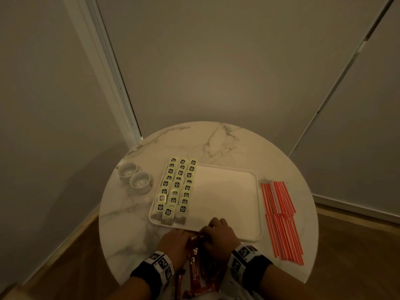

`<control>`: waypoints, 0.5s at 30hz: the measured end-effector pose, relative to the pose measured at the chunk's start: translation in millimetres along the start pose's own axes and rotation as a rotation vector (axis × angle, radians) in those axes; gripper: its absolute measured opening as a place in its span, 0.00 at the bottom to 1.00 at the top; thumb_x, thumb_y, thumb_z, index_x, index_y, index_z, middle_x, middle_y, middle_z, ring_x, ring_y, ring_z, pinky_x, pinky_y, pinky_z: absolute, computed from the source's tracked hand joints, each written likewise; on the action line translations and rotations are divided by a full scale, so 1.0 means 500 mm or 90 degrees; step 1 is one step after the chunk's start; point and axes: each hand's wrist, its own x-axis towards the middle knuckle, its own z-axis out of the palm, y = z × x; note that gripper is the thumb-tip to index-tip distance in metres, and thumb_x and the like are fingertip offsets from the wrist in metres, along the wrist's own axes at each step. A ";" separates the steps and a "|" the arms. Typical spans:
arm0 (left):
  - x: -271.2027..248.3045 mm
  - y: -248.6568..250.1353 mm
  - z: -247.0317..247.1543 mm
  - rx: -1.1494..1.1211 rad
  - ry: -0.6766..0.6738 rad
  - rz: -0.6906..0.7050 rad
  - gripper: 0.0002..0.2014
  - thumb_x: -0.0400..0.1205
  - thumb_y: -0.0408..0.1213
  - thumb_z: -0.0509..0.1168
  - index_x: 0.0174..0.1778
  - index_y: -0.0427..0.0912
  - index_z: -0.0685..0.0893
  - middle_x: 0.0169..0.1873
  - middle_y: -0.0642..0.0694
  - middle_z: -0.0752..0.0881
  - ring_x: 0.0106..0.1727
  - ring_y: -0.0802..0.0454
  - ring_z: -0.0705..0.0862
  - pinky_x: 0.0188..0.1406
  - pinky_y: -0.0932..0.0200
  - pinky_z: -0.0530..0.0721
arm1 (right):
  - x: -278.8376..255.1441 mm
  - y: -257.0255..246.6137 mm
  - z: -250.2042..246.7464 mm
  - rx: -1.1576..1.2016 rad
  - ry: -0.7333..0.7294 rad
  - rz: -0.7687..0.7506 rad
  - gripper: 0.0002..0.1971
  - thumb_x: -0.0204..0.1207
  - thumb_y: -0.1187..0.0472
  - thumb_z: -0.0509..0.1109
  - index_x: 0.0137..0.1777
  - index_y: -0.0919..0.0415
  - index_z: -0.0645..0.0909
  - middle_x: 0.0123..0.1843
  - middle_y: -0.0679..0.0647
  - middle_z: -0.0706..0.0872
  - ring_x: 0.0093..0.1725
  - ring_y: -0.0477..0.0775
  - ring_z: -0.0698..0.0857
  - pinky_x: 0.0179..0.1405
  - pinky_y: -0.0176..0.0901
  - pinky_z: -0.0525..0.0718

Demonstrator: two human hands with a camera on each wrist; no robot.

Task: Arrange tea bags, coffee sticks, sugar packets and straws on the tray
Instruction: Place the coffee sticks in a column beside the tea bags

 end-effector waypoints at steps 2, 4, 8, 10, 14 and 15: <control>0.000 0.001 -0.010 -0.001 -0.005 -0.029 0.14 0.85 0.47 0.55 0.61 0.51 0.81 0.59 0.50 0.84 0.60 0.51 0.82 0.57 0.60 0.77 | 0.003 0.000 -0.014 0.063 0.000 0.012 0.19 0.79 0.49 0.63 0.70 0.46 0.76 0.66 0.51 0.74 0.66 0.55 0.68 0.67 0.46 0.72; 0.004 -0.005 -0.018 -0.036 -0.004 -0.053 0.12 0.84 0.47 0.59 0.59 0.49 0.81 0.56 0.50 0.84 0.55 0.53 0.83 0.53 0.62 0.76 | 0.006 -0.002 -0.029 0.120 -0.011 0.015 0.19 0.79 0.49 0.65 0.70 0.45 0.76 0.65 0.51 0.77 0.65 0.54 0.70 0.66 0.45 0.72; 0.010 -0.003 -0.054 -0.139 -0.008 -0.097 0.07 0.79 0.44 0.68 0.50 0.48 0.84 0.50 0.52 0.84 0.51 0.58 0.82 0.52 0.65 0.79 | 0.004 -0.019 -0.054 0.181 -0.031 0.004 0.18 0.79 0.50 0.68 0.69 0.47 0.78 0.62 0.50 0.82 0.61 0.51 0.77 0.65 0.44 0.77; 0.009 -0.001 -0.080 -0.244 0.006 -0.123 0.04 0.75 0.41 0.73 0.41 0.51 0.84 0.45 0.54 0.86 0.48 0.60 0.84 0.51 0.66 0.83 | -0.005 -0.029 -0.073 0.236 -0.048 -0.002 0.16 0.81 0.54 0.66 0.68 0.50 0.80 0.63 0.50 0.84 0.60 0.48 0.80 0.64 0.40 0.78; 0.001 0.014 -0.131 -0.429 -0.008 -0.132 0.09 0.72 0.34 0.76 0.42 0.52 0.87 0.39 0.51 0.89 0.42 0.59 0.87 0.39 0.67 0.84 | -0.030 -0.031 -0.127 0.371 -0.033 -0.028 0.12 0.83 0.58 0.64 0.62 0.57 0.84 0.52 0.48 0.88 0.50 0.41 0.85 0.55 0.36 0.83; 0.000 0.019 -0.140 -0.460 -0.022 -0.122 0.08 0.72 0.33 0.76 0.43 0.51 0.88 0.38 0.49 0.90 0.40 0.57 0.88 0.37 0.66 0.84 | -0.034 -0.027 -0.140 0.413 -0.031 -0.033 0.11 0.83 0.58 0.65 0.61 0.57 0.84 0.47 0.44 0.87 0.43 0.36 0.84 0.48 0.32 0.82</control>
